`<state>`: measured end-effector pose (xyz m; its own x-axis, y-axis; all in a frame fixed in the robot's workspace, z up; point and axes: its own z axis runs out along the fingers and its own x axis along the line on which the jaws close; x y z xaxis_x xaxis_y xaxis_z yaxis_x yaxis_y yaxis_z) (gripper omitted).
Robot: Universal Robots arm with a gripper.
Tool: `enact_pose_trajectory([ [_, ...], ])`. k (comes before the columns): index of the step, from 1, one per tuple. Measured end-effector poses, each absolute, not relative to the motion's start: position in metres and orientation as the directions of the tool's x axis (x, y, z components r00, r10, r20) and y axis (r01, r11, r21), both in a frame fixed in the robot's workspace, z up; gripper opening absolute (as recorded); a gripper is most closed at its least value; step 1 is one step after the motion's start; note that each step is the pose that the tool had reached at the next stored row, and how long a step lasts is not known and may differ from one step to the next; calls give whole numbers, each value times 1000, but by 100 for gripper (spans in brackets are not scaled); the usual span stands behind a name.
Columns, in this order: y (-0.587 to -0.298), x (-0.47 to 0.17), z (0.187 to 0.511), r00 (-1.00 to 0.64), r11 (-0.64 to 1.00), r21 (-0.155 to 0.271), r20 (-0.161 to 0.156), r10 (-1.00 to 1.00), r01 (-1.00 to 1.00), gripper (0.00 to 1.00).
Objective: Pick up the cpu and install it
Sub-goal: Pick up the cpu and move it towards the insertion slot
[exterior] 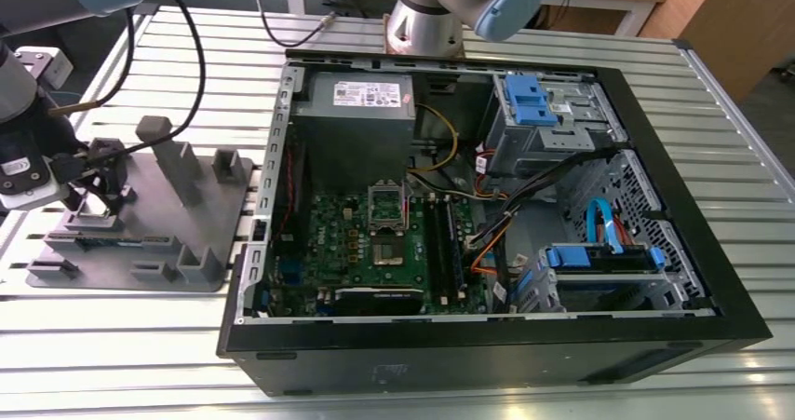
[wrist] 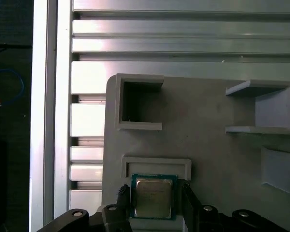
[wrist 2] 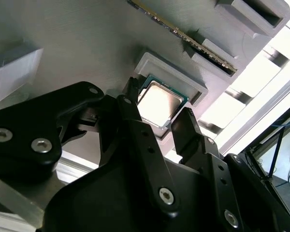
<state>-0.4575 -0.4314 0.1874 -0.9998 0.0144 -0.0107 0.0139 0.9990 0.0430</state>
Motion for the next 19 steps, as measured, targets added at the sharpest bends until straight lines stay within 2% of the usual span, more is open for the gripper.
enact_pose_trajectory([
  [19, -431, -458, 184, -1000, 999, 43, -11, 14, 14, 55],
])
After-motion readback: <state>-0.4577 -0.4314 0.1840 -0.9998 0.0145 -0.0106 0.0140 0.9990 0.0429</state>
